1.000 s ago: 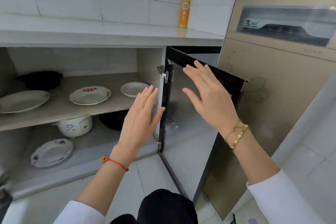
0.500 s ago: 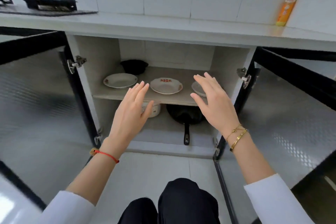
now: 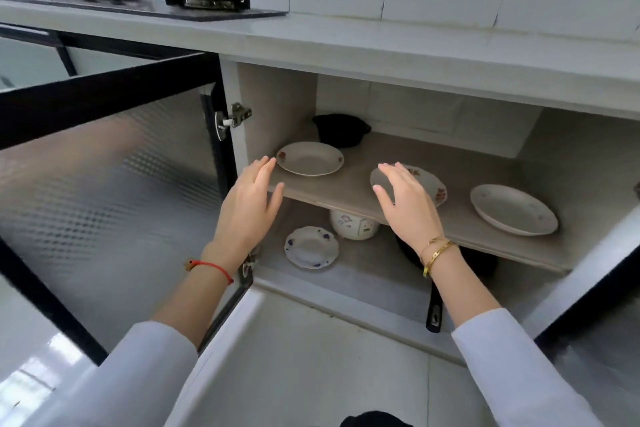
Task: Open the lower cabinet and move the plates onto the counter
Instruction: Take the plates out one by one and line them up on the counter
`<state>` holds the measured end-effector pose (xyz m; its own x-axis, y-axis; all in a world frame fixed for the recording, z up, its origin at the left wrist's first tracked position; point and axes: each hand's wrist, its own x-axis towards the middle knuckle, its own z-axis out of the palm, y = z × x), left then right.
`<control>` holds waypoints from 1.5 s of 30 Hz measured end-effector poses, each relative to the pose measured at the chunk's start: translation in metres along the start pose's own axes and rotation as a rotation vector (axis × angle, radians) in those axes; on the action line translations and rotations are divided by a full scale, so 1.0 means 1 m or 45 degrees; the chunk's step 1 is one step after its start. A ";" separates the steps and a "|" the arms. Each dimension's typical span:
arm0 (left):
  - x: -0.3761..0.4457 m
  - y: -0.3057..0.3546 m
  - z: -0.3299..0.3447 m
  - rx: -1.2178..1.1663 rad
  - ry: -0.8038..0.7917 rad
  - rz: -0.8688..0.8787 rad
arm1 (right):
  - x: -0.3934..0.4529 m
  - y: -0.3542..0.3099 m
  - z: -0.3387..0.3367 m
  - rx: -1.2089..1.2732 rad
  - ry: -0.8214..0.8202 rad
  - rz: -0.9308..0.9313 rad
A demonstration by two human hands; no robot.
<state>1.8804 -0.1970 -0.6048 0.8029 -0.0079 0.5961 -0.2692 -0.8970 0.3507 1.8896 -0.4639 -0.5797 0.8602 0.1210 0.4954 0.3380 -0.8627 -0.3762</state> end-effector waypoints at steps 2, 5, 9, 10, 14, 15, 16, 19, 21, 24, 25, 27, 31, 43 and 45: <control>0.021 -0.014 0.017 0.015 -0.019 -0.041 | 0.026 0.007 0.022 0.015 -0.049 0.027; 0.052 -0.033 0.044 0.022 -0.056 -0.105 | 0.065 0.018 0.054 0.031 -0.099 0.046; 0.089 -0.054 0.079 -0.009 -0.098 -0.193 | 0.117 0.035 0.096 0.050 -0.160 0.070; 0.098 -0.059 0.088 -0.004 -0.113 -0.215 | 0.129 0.040 0.107 0.047 -0.188 0.097; 0.128 -0.083 0.124 -0.035 -0.241 -0.338 | 0.169 0.060 0.146 0.046 -0.253 0.169; 0.134 -0.089 0.133 -0.071 -0.267 -0.386 | 0.177 0.065 0.154 0.058 -0.266 0.165; 0.139 -0.094 0.141 -0.099 -0.289 -0.428 | 0.185 0.069 0.162 0.071 -0.282 0.173; 0.152 -0.108 0.165 -0.125 -0.385 -0.524 | 0.204 0.082 0.186 0.093 -0.331 0.245; 0.158 -0.114 0.177 -0.134 -0.425 -0.567 | 0.214 0.088 0.200 0.118 -0.372 0.288; 0.166 -0.119 0.191 -0.142 -0.430 -0.636 | 0.223 0.095 0.215 0.148 -0.454 0.357; 0.167 -0.120 0.195 -0.149 -0.424 -0.657 | 0.225 0.097 0.219 0.141 -0.464 0.378; 0.170 -0.121 0.202 -0.155 -0.419 -0.698 | 0.227 0.101 0.225 0.129 -0.466 0.402; 0.171 -0.124 0.209 -0.182 -0.417 -0.722 | 0.225 0.104 0.230 0.142 -0.480 0.411; 0.146 -0.112 0.187 -0.387 -0.358 -0.644 | 0.195 0.096 0.222 0.282 -0.390 0.408; 0.131 -0.106 0.174 -0.493 -0.293 -0.617 | 0.179 0.090 0.214 0.306 -0.328 0.376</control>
<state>2.1062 -0.1796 -0.6896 0.9628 0.2241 0.1511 0.0139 -0.5994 0.8003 2.1556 -0.4153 -0.6922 0.9897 0.0313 0.1400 0.1167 -0.7439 -0.6580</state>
